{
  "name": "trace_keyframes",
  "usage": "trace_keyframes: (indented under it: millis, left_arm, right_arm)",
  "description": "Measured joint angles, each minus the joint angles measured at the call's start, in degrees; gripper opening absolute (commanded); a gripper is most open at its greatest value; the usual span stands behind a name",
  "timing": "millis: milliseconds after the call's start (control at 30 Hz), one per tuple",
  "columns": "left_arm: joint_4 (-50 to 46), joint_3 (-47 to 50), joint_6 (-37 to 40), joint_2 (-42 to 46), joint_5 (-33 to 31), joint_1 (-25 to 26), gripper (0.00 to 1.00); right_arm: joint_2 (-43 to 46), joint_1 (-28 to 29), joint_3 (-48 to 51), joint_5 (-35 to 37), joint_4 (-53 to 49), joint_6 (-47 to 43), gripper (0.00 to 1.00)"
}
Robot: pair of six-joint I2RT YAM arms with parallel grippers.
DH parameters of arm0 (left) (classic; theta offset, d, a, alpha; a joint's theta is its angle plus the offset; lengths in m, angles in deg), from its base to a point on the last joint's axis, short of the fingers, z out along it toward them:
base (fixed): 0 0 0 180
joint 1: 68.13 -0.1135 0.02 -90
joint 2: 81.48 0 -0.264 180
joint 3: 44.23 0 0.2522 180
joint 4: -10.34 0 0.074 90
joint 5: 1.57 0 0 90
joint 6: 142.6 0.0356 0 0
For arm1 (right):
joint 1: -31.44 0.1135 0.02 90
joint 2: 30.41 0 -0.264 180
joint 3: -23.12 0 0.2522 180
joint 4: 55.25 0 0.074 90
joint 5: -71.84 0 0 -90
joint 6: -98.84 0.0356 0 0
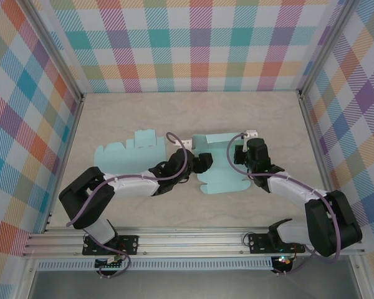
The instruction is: Fold the paper box
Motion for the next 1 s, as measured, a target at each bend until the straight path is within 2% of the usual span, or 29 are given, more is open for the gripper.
trace_keyframes:
  millis: [400,667,833,1000]
  left_arm:
    - [1.4,-5.4,0.4,-6.3,2.1,0.1,0.55]
    - [1.5,-6.1,0.5,-7.8,1.6,0.1,0.56]
    - [1.4,-3.6,2.2,-4.0,3.0,0.3,0.60]
    - [-0.1,-0.9,4.0,3.8,6.2,0.7,0.60]
  right_arm:
    - [0.0,-0.1,0.0,0.7,0.0,0.0,0.00]
    - [0.0,-0.1,0.3,1.3,-0.3,0.0,0.00]
    - [0.0,-0.1,0.3,0.8,-0.2,0.0,0.00]
    - [0.0,0.0,0.3,0.2,-0.1,0.0,0.00]
